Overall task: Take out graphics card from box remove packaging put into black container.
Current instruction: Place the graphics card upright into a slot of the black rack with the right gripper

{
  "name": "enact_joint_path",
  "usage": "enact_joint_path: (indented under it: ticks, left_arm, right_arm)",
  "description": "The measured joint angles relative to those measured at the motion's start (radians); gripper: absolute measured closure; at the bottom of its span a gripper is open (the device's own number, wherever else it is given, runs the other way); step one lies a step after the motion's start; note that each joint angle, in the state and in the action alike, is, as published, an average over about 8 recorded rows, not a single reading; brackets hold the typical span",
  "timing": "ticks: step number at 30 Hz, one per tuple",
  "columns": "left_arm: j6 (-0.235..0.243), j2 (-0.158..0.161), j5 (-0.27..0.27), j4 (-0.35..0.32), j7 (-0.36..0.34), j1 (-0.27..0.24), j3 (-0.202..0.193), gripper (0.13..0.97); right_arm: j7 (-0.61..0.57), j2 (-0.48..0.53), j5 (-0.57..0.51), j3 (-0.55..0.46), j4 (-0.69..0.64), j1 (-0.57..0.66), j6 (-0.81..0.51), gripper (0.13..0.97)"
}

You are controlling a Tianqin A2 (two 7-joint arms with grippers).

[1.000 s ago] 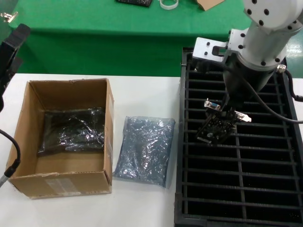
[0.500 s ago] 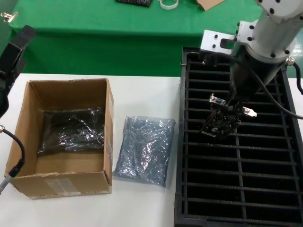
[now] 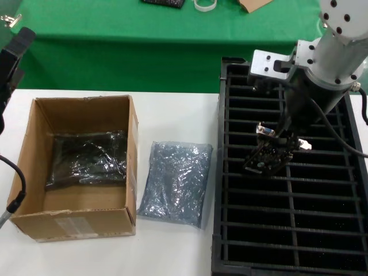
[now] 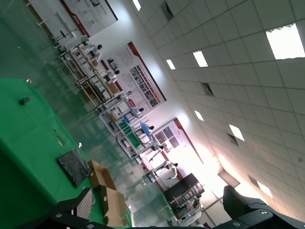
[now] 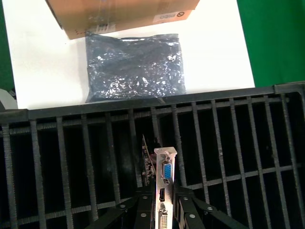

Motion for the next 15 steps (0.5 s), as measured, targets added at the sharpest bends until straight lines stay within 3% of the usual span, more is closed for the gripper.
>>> enact_joint_path:
  ticks: [15]
  left_arm:
    - [0.003,0.008,-0.001,0.014,0.029,-0.01,-0.012,0.132]
  right_arm:
    - [-0.125,-0.069,-0.051,0.05,-0.164,-0.024,0.027,0.898]
